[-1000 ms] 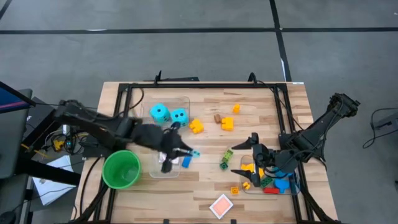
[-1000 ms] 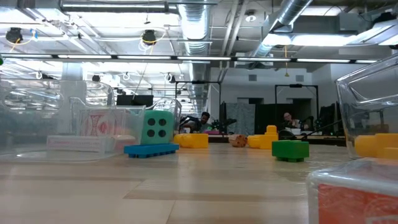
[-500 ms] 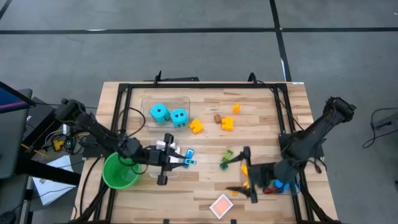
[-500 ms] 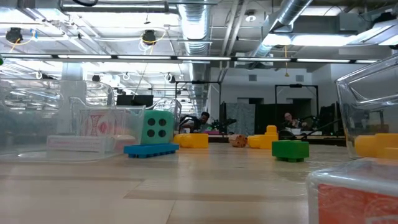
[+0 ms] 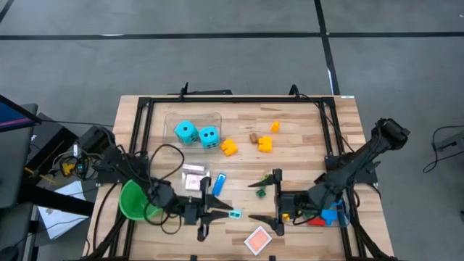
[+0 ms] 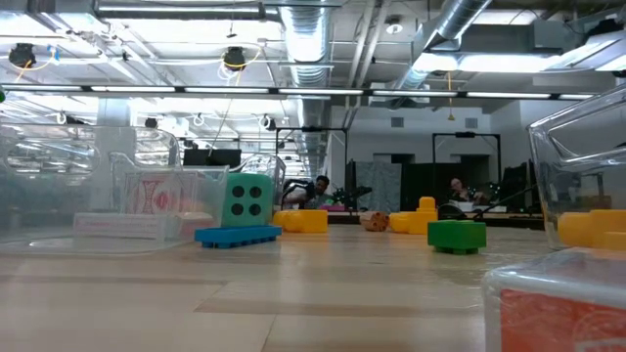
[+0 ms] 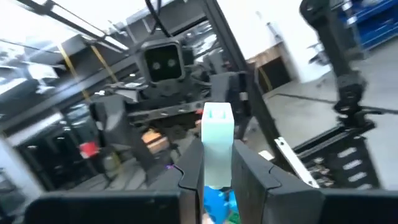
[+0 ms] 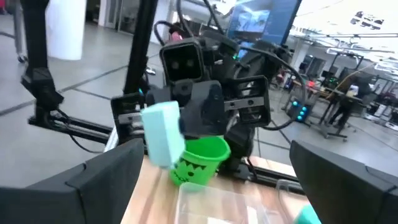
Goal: Pick & Place Toys
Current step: Put the light blue game piece into the bottom right transparent bin
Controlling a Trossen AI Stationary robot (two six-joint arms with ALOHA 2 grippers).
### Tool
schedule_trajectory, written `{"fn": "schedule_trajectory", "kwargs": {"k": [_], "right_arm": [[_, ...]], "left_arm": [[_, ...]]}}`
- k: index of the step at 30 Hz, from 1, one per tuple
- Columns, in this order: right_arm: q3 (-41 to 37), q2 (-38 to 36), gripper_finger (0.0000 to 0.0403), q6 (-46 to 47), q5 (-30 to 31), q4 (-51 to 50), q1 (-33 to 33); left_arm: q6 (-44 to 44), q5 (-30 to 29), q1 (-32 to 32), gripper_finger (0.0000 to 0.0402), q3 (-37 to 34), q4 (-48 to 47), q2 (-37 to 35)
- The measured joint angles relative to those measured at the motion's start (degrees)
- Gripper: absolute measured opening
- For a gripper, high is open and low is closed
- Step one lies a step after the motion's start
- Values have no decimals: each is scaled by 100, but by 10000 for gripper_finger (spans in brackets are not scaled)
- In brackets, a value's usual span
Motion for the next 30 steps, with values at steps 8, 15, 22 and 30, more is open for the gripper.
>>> {"fn": "schedule_trajectory", "kwargs": {"k": [8, 15, 22, 30], "right_arm": [[-3, 42, 395, 18, -256, 16, 13], [-4, 44, 395, 18, -322, -37, -25], [-4, 44, 395, 260, -319, -207, -197], [-3, 44, 395, 302, -406, -204, -258]], "left_arm": [[247, -449, 78, 44, 279, -54, 328], [230, -652, 146, 44, 279, 59, 361], [-94, -441, 175, 44, 279, 312, 359], [-333, -291, 240, 44, 277, 445, 359]]}}
